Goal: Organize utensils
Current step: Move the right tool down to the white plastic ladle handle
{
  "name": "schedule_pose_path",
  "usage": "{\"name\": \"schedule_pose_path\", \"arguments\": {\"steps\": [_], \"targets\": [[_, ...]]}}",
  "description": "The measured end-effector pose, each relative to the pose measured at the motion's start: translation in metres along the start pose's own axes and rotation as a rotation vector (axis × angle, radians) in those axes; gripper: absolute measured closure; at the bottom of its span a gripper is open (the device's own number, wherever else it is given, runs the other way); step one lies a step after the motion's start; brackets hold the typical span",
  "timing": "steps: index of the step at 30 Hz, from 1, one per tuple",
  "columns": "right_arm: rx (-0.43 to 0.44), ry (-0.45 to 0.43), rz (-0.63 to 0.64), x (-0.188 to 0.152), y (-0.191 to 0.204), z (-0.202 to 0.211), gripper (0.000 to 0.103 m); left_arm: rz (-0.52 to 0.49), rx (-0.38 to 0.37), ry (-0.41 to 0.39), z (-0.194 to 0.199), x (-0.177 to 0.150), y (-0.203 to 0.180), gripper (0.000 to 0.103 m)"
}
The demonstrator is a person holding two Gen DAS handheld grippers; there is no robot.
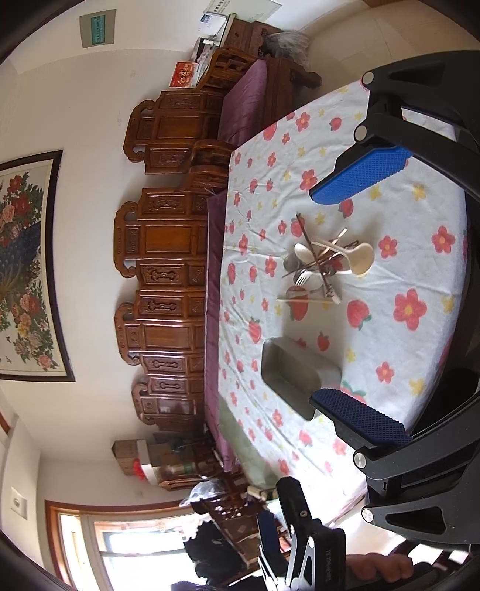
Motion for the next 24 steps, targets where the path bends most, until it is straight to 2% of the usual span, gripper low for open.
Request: {"name": "schedule_pose_path", "arguments": {"steps": [6, 11, 15, 21, 24], "targets": [[0.01, 0.071, 0.033, -0.008, -0.01, -0.043, 0.011, -0.041, -0.015, 0.085, -0.033, 0.003, -0.001, 0.006], [0.027, 0.166, 0.078, -0.018, -0.013, -0.092, 0.023, -0.058, -0.033, 0.142, -0.064, 0.007, 0.002, 0.006], [0.051, 0.248, 0.115, -0.028, -0.016, -0.136, 0.034, -0.062, -0.068, 0.19, -0.092, 0.009, 0.003, 0.006], [0.104, 0.376, 0.084, -0.041, -0.023, -0.199, 0.059, -0.04, -0.124, 0.23, -0.126, 0.01, 0.009, 0.006], [0.117, 0.428, 0.075, -0.051, -0.022, -0.23, 0.065, -0.027, -0.139, 0.238, -0.141, 0.011, 0.013, 0.006]]}}
Point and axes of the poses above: each gripper's, at about its wrist camera, not at the fingertips, and z roughly against the way its jaws point, y to its left, x to its top, the point moved 1 cm from there along -z, roughly the way its jaws point, and after that the axes turned 15 degrees about -x, right-handed, at the moved point
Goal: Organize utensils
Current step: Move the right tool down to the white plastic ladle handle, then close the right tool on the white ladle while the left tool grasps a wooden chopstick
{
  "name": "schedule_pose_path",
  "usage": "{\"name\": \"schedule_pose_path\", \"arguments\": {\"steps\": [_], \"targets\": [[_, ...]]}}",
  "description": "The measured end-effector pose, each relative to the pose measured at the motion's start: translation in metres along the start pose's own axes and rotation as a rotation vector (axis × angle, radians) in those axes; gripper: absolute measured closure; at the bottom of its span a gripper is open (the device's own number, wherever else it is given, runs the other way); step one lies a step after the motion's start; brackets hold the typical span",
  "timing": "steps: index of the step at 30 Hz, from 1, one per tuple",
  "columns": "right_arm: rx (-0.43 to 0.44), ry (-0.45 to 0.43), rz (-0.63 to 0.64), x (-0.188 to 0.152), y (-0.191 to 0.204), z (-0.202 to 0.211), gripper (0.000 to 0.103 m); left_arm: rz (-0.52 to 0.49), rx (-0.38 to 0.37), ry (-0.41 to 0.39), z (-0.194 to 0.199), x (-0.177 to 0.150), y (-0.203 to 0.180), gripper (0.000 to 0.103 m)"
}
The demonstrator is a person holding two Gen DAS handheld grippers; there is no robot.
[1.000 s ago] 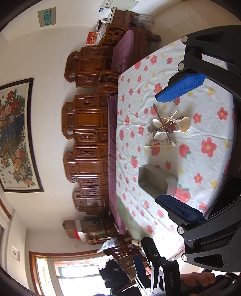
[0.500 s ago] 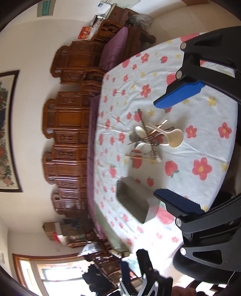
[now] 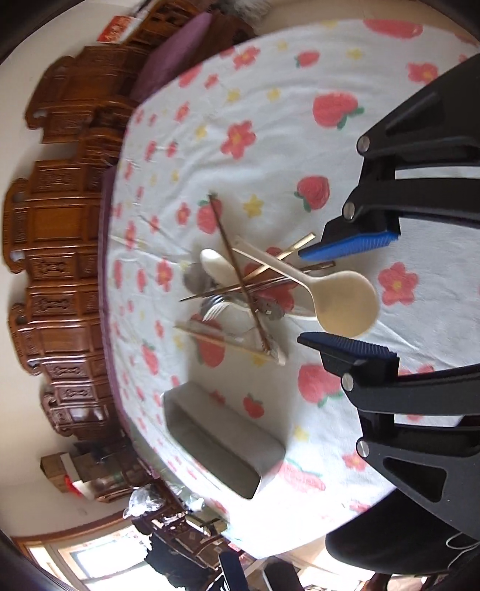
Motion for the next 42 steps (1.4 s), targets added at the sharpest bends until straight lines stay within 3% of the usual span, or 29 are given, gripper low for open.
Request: {"name": "schedule_pose_path", "arguments": {"steps": [4, 11, 14, 16, 22, 26, 30, 34, 42], "targets": [[0.027, 0.07, -0.037, 0.002, -0.004, -0.04, 0.072, 0.009, -0.034, 0.012, -0.014, 0.001, 0.004, 0.006], [0.103, 0.171, -0.087, 0.004, -0.005, -0.078, 0.074, -0.02, -0.06, 0.035, -0.033, 0.008, 0.001, 0.006], [0.091, 0.169, -0.085, 0.005, -0.004, -0.079, 0.081, -0.03, -0.063, 0.041, -0.04, 0.012, 0.001, 0.006], [0.097, 0.172, -0.085, 0.004, -0.004, -0.077, 0.093, -0.024, -0.074, 0.047, -0.046, 0.014, 0.001, 0.006], [0.09, 0.151, -0.046, 0.004, -0.007, -0.061, 0.098, -0.023, -0.091, 0.066, -0.066, 0.017, -0.005, 0.006], [0.073, 0.14, -0.024, 0.001, -0.015, -0.047, 0.099, -0.073, -0.089, 0.078, -0.082, 0.019, -0.013, 0.009], [0.055, 0.122, -0.024, -0.003, -0.026, -0.034, 0.099, -0.104, -0.105, 0.105, -0.099, 0.024, -0.019, 0.02], [0.045, 0.106, -0.031, -0.004, -0.036, -0.029, 0.099, -0.123, -0.132, 0.152, -0.121, 0.031, -0.025, 0.04], [0.037, 0.079, -0.049, 0.006, -0.057, -0.022, 0.099, -0.154, -0.187, 0.24, -0.169, 0.053, -0.041, 0.06]]}}
Point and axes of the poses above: each gripper's, at about its wrist camera, not at the fingertips, and z roughly against the way its jaws point, y to its left, x to its top, the point moved 1 cm from there along -z, roughly the way its jaws point, and after that the axes turned 15 degrees about -x, right-handed, at the moved point
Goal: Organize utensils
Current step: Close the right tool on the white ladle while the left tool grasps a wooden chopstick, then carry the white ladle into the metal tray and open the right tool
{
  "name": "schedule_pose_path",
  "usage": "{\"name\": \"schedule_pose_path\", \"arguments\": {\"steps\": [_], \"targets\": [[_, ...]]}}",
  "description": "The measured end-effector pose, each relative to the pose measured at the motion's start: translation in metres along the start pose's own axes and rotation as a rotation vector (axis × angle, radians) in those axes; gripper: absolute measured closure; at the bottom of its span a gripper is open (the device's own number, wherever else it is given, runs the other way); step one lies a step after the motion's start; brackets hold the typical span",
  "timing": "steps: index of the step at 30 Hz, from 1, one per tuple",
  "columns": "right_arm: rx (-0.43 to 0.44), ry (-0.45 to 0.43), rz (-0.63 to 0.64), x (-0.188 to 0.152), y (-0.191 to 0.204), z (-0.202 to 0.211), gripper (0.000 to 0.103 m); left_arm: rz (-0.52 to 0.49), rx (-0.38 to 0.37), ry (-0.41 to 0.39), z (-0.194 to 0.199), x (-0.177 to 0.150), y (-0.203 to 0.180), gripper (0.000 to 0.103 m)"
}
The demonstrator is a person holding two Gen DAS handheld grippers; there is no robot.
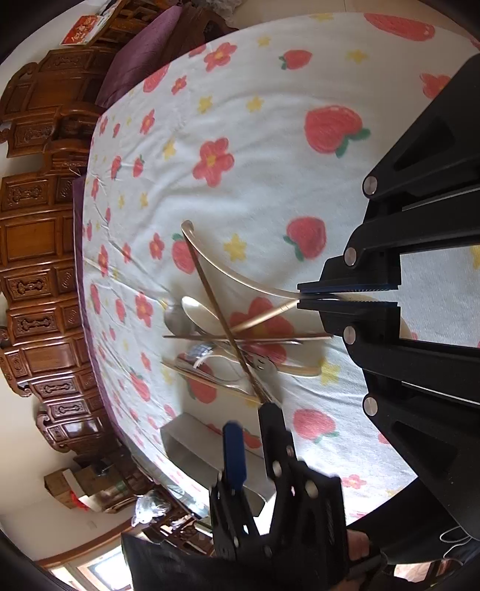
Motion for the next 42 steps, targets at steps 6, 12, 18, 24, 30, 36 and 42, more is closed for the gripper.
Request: {"name": "schedule_pose_path", "arguments": {"steps": [6, 12, 18, 24, 30, 36, 42], "targets": [[0.009, 0.005, -0.038, 0.002, -0.013, 0.0, 0.099, 0.012, -0.008, 0.058, -0.028, 0.022, 0.009, 0.074], [0.022, 0.009, -0.04, 0.002, -0.012, -0.001, 0.099, 0.014, 0.017, 0.102, -0.051, 0.034, 0.015, 0.085], [0.032, 0.016, -0.04, 0.001, -0.01, -0.003, 0.099, -0.004, 0.063, 0.142, -0.064, 0.037, 0.015, 0.09], [0.037, 0.013, -0.045, 0.003, -0.011, -0.002, 0.099, -0.034, 0.115, 0.18, -0.075, 0.038, 0.011, 0.089], [0.037, 0.013, -0.045, 0.004, -0.012, -0.001, 0.099, -0.037, 0.111, 0.143, -0.064, 0.039, 0.005, 0.098], [0.034, 0.011, -0.028, 0.002, -0.007, 0.0, 0.099, -0.048, 0.108, 0.077, -0.036, 0.039, -0.006, 0.098], [0.05, -0.011, -0.017, 0.004, 0.0, 0.009, 0.099, -0.036, 0.098, 0.013, 0.0, 0.032, -0.008, 0.098]]}}
Point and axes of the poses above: each gripper's, at about its wrist camera, not at the fingertips, and z roughly against the way its jaws point, y to its left, x to its top, the point moved 1 cm from there along -z, roughly the way its jaws point, and after that the axes turned 15 degrees about -x, right-handed, at the moved point
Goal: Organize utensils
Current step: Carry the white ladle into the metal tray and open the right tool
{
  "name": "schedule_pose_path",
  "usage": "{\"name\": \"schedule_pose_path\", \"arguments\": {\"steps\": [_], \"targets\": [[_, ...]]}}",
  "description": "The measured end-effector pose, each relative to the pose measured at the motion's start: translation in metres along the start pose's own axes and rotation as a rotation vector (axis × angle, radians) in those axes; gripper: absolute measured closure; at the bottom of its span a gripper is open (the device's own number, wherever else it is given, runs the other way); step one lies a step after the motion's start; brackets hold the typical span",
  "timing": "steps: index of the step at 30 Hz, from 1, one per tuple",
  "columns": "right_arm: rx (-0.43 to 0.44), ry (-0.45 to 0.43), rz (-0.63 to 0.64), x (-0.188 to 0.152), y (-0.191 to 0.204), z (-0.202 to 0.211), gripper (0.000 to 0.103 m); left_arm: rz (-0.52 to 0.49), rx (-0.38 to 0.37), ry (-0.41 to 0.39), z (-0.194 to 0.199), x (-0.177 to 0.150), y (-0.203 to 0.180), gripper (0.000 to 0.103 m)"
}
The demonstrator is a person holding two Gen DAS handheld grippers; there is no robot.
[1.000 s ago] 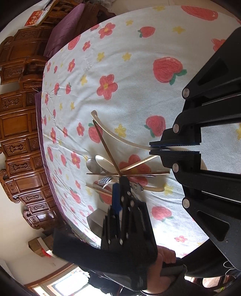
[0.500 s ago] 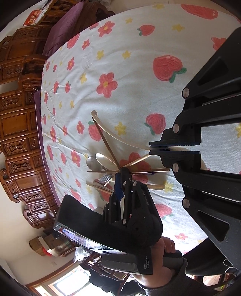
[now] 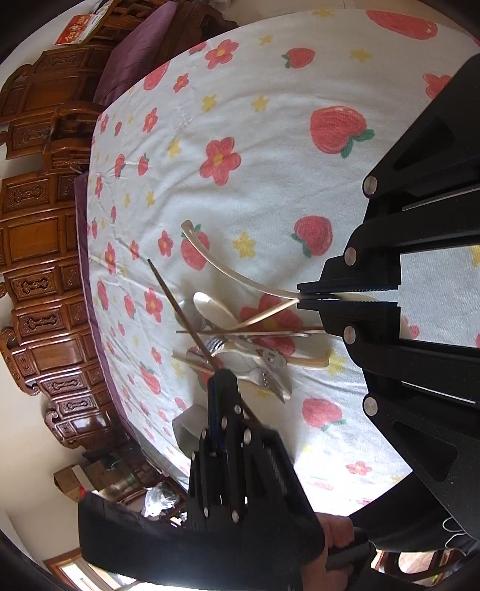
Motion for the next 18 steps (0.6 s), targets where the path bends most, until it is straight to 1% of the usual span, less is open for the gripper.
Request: {"name": "schedule_pose_path", "arguments": {"steps": [7, 18], "targets": [[0.024, -0.018, 0.033, 0.001, 0.017, 0.01, 0.099, 0.038, 0.011, -0.044, 0.037, -0.023, 0.017, 0.098], [0.071, -0.05, 0.081, 0.006, 0.047, 0.027, 0.099, 0.132, 0.074, -0.096, 0.084, -0.057, 0.072, 0.098]]}}
Point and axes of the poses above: each gripper's, at about its wrist camera, not at the fingertips, and z roughly against the way its jaws point, y to its left, x to its top, the point moved 1 cm from there along -z, roughly the way its jaws point, and after that the axes turned 15 degrees about -x, right-handed, at the moved point
